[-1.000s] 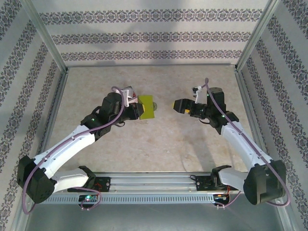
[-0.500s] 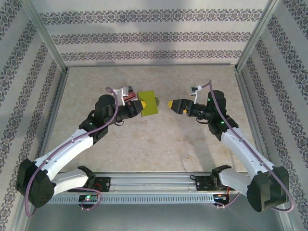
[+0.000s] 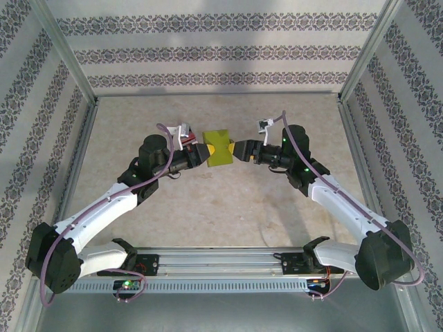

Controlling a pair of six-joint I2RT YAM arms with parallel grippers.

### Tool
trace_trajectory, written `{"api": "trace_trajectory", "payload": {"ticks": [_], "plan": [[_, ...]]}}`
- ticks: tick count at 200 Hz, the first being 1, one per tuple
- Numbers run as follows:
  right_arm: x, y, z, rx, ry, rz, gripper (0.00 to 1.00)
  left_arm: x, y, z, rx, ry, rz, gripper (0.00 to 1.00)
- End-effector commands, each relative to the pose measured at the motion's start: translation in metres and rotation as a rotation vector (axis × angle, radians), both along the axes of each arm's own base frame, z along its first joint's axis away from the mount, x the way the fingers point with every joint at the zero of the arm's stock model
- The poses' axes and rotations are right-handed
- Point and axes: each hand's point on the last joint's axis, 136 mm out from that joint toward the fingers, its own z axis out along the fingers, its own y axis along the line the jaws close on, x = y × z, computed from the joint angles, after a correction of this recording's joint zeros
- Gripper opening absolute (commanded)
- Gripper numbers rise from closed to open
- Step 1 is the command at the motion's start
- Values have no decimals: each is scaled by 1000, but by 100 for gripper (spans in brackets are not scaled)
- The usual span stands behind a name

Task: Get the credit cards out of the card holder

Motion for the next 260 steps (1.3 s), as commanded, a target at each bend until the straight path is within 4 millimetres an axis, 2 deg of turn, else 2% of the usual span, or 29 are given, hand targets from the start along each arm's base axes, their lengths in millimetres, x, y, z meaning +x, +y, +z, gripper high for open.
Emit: {"api": "trace_trajectory", "payload": {"ticks": [1,41,73,112,157,183,218,260], "plan": [[10,-5,8,-8,-37,-36,68,-2,-2,28,-60,-88,-28,0],[13,-19,1,-6,-15,-64,56,-7,-4,34,-71,-109,-55,0],[7,-26,5,43,-13,-23,52,-11,-6,41,-91,-135,-81,0],[-9,-22,9,82,-15,76,52,-14,-9,46,-107,-158,-108,0],[-11,-19,8,99,-16,93,51,-18,-17,49,-118,-158,-151,0],[-11,-17,11,124,-26,112,45,-21,-22,52,-132,-162,-181,0],[-17,-11,27,209,-42,182,42,-22,-27,54,-147,-163,-201,0],[-19,-11,22,211,-26,191,35,-23,-29,55,-159,-168,-211,0]]}}
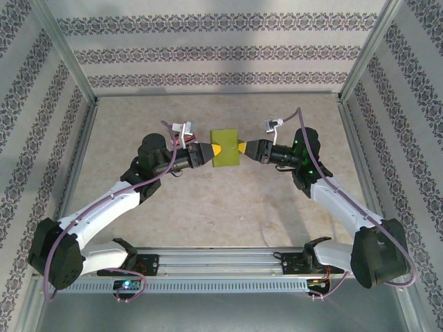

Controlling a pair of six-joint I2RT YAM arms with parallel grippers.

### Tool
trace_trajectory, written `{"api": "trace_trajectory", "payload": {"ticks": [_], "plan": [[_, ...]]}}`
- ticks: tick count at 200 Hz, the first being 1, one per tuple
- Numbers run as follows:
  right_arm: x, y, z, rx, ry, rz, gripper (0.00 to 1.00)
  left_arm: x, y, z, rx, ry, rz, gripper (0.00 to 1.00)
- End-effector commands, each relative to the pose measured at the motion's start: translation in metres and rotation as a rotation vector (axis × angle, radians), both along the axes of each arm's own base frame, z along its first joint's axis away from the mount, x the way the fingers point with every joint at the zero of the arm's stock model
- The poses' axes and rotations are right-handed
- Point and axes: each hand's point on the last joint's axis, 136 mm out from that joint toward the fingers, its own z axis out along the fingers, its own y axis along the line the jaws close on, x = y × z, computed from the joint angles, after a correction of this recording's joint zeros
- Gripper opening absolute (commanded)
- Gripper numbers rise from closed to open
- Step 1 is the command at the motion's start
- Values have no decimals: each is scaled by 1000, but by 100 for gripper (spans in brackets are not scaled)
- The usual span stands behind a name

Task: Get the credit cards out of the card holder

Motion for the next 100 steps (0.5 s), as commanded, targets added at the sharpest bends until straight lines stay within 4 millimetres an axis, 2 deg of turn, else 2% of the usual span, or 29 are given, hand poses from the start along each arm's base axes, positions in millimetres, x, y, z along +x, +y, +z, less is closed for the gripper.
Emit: {"api": "trace_trajectory", "payload": {"ticks": [1,40,100], "plan": [[-8,3,8,31,-41,52,35,-8,-8,30,-69,-83,-49,0],[-12,4,3,37,-29,70,34,-9,-9,32,-81,-88,-56,0],[-14,-7,1,53,-25,54,30,-10,-8,35,-96,-93,-56,0]]}}
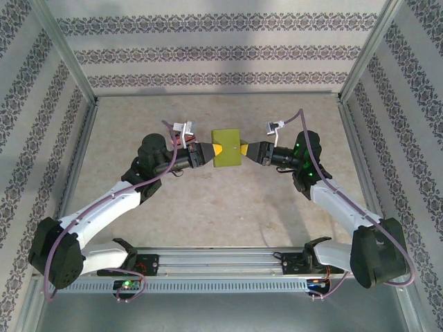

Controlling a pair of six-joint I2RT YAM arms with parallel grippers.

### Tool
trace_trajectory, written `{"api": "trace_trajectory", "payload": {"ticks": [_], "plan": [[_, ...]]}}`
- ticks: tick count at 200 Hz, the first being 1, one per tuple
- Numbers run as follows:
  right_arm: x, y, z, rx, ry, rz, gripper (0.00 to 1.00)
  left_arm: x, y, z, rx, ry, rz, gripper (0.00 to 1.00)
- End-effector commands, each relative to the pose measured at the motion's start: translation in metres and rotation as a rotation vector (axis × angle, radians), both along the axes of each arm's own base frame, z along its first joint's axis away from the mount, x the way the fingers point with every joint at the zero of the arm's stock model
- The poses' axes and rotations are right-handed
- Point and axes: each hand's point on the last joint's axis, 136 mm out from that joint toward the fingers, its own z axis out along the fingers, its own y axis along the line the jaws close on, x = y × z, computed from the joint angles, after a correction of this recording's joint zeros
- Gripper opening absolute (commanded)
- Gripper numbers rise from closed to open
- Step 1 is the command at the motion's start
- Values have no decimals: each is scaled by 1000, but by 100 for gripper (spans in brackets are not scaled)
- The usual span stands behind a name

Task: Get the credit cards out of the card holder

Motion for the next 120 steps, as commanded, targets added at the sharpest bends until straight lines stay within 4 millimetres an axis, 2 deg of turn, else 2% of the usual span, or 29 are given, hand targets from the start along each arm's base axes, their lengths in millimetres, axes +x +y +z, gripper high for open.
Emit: {"api": "trace_trajectory", "payload": {"ticks": [1,63,120], "plan": [[-7,-5,6,20,-38,22,30,-7,-5,28,-68,-82,-31,0],[-12,-4,20,55,-67,37,30,-7,-11,26,-70,-77,-49,0],[-15,6,32,89,-87,75,29,-6,-18,25,-81,-72,-67,0]]}}
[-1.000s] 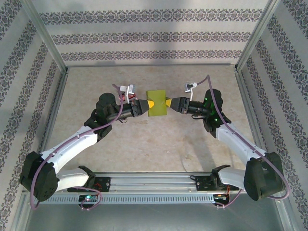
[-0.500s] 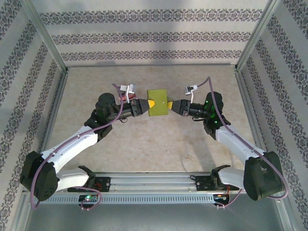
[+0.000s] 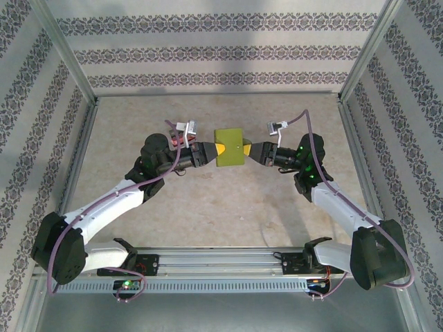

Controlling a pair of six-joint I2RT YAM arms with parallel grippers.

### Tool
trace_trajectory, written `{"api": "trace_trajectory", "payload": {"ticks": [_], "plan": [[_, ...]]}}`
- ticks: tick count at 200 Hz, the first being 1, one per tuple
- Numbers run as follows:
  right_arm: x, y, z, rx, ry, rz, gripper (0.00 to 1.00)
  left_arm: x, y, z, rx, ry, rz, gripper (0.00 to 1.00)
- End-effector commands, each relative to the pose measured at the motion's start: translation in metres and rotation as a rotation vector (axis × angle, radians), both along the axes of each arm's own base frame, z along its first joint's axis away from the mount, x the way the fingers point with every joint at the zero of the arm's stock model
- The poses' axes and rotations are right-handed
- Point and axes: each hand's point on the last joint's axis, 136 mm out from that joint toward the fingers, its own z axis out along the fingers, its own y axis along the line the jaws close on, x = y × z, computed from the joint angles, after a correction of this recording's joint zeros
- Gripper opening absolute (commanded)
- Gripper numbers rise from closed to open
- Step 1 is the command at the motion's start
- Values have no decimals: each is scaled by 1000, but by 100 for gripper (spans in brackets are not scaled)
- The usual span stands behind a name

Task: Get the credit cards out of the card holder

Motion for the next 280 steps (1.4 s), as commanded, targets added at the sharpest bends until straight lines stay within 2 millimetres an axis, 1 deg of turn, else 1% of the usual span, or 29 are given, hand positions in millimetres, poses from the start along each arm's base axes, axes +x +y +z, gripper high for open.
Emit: {"api": "trace_trajectory", "payload": {"ticks": [1,25,45,62,73,88,106,114,129,134,149,164,190,217,237,255,280], "plan": [[-10,10,21,39,-83,59,29,-9,-10,26,-61,-70,-51,0],[-14,17,24,55,-81,87,28,-8,-12,24,-65,-67,-55,0],[-18,22,25,60,-81,107,24,-7,-13,20,-68,-58,-57,4],[-19,23,25,61,-76,113,19,-6,-14,17,-68,-53,-57,9],[-19,23,25,61,-75,113,13,-4,-13,14,-64,-48,-47,12],[-20,22,25,62,-74,113,0,-3,-12,8,-53,-42,-32,24],[-20,21,25,61,-72,107,0,1,-9,-1,-24,-33,0,37],[-19,21,25,59,-69,100,0,3,-7,-7,-7,-29,18,45],[-16,20,18,43,-50,85,0,7,-1,-19,24,-11,60,58],[-15,20,14,37,-42,81,0,7,0,-24,32,-5,73,61],[-11,19,1,21,-17,62,0,10,6,-39,53,22,106,67],[-6,19,-19,-4,37,45,0,10,10,-54,67,50,123,69],[0,19,-50,-40,97,15,0,10,11,-78,96,87,128,73],[6,17,-83,-87,151,-19,0,14,16,-105,136,128,161,81],[10,18,-111,-126,197,-35,0,18,20,-129,173,152,194,83],[13,20,-138,-163,235,-48,0,21,23,-153,193,185,211,83],[15,24,-166,-199,280,-61,0,24,22,-182,203,234,218,84]]}}
